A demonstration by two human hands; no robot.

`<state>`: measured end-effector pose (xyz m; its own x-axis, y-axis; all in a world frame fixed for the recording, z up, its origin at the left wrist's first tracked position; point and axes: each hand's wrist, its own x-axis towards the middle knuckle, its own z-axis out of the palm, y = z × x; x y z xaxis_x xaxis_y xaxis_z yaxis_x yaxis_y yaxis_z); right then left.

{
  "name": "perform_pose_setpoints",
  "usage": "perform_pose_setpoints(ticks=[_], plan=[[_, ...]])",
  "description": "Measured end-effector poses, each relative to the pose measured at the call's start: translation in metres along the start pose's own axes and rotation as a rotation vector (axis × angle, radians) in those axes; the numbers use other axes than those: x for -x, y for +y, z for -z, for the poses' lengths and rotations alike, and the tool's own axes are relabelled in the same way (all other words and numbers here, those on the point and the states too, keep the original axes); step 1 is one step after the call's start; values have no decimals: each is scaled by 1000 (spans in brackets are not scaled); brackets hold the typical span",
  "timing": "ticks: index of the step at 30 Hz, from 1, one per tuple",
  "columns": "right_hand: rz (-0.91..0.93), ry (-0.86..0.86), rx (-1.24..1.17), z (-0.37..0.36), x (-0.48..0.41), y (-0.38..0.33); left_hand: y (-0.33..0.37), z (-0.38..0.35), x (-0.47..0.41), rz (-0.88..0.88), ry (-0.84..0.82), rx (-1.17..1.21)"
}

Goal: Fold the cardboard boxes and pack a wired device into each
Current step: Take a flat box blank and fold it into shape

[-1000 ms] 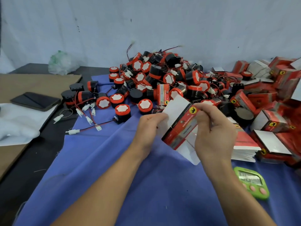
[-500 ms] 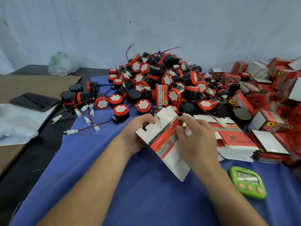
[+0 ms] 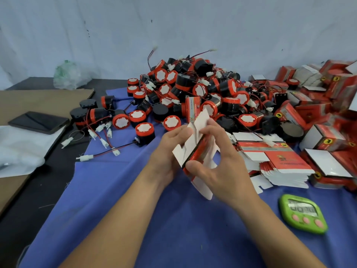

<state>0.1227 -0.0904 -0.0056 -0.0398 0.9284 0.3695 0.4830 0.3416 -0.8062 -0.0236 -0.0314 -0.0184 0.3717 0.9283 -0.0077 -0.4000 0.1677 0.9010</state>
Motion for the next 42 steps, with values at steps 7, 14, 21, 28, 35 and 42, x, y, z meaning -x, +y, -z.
perform_pose_setpoints(ticks=[7, 14, 21, 28, 35, 42], plan=[[40, -166, -237, 2, -1, 7, 0, -7, 2, -86, -13, -68], [-3, 67, -622, 17, -11, 15, 9, -3, -3, -221, 90, -133], [52, 223, -372, 24, -14, 23, 27, -8, 8, -467, 127, -466], [-103, 59, -207, 12, -6, 34, -9, 0, 18, -488, 353, -733], [-121, 109, -220, 16, -11, 38, -10, 14, 15, -323, 72, -716], [-100, 135, -274, 22, -16, 43, -2, 18, 14, -255, -62, -749]])
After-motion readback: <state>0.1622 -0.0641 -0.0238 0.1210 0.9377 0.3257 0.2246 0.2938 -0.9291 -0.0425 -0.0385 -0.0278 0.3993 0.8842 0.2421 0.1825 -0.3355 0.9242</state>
